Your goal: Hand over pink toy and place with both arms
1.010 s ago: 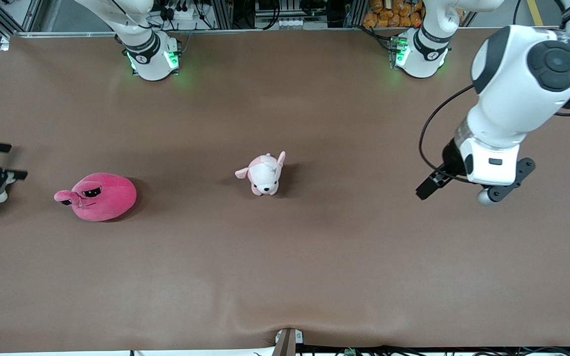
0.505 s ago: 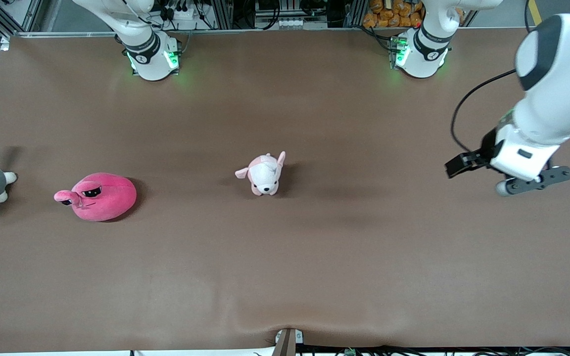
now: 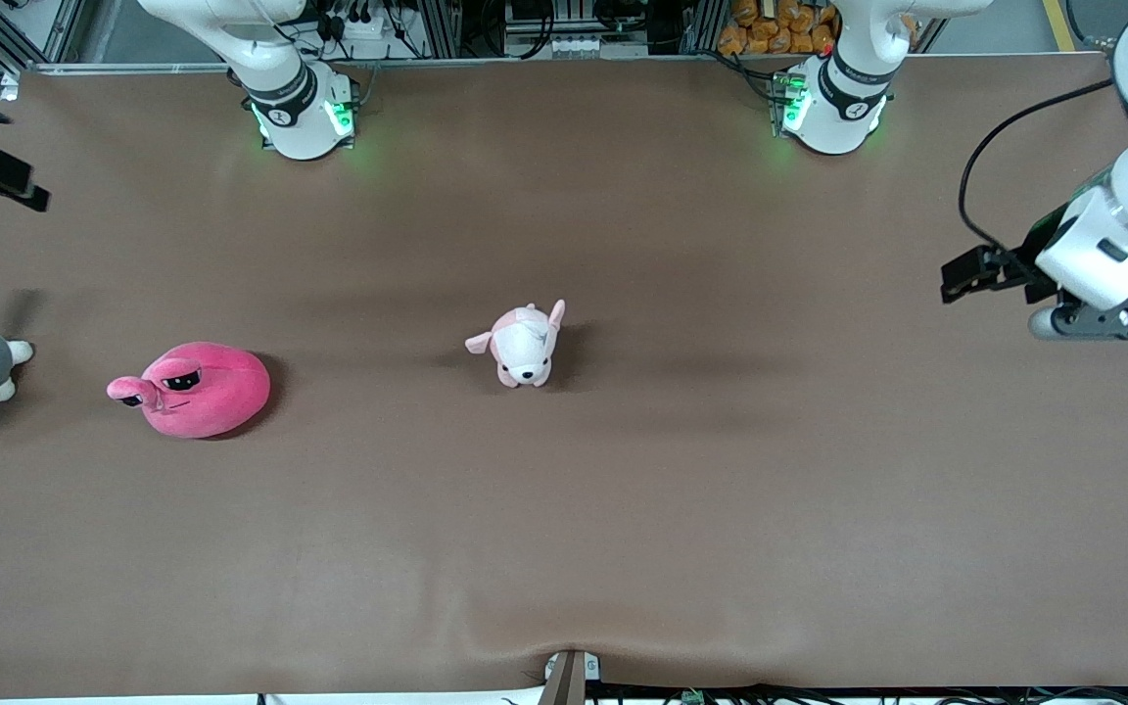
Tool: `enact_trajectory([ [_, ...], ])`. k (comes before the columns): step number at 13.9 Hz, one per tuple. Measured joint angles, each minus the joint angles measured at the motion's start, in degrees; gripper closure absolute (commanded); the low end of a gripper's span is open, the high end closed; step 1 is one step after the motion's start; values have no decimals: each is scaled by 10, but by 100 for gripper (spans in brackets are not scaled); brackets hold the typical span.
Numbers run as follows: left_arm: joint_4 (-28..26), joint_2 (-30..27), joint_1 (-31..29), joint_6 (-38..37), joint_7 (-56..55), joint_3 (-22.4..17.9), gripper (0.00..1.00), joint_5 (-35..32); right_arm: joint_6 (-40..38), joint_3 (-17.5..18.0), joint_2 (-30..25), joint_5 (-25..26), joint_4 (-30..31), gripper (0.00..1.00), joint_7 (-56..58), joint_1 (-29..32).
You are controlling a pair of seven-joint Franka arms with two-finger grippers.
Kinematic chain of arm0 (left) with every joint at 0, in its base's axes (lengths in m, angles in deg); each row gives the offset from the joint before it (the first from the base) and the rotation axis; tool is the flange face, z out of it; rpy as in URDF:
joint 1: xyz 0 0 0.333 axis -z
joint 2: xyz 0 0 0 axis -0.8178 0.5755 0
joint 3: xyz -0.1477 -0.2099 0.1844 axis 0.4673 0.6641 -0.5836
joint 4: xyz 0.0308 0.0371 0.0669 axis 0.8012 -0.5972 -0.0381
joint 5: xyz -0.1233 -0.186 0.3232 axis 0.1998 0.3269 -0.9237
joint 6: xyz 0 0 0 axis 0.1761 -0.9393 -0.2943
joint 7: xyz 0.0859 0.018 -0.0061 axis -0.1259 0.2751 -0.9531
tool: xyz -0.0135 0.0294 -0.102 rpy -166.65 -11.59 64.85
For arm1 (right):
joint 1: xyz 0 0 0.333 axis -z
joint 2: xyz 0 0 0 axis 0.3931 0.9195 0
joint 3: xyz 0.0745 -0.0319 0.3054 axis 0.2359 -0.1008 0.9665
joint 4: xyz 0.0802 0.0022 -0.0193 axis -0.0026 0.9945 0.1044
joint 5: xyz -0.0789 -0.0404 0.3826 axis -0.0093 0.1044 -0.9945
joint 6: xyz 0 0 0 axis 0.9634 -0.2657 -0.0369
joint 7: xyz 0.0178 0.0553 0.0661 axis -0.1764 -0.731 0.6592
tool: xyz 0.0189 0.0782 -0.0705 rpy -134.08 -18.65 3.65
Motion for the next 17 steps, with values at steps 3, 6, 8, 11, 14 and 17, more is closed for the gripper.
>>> enact_trajectory([
  [3, 1, -14, -3, -29, 83, -27, 0, 0, 86, -1, -80, 1, 131, 0, 24, -1],
  [6, 19, -21, -13, -64, 105, -32, 0, 0, 104, 1, -109, 16, 153, 0, 54, -1],
  [8, 32, -23, -13, -79, 105, -26, 0, 0, 93, -3, -99, 24, 129, 0, 56, -1],
  [11, 33, -23, -12, -81, 105, -18, 0, 0, 77, -5, -75, 24, 95, 0, 58, 0],
  [14, 33, -23, -12, -82, 100, -19, 0, 0, 71, -5, -67, 24, 88, 0, 58, 0],
  [17, 36, -27, -13, -82, 67, -20, 0, 0, 67, -5, -66, 24, 88, 0, 58, 0],
])
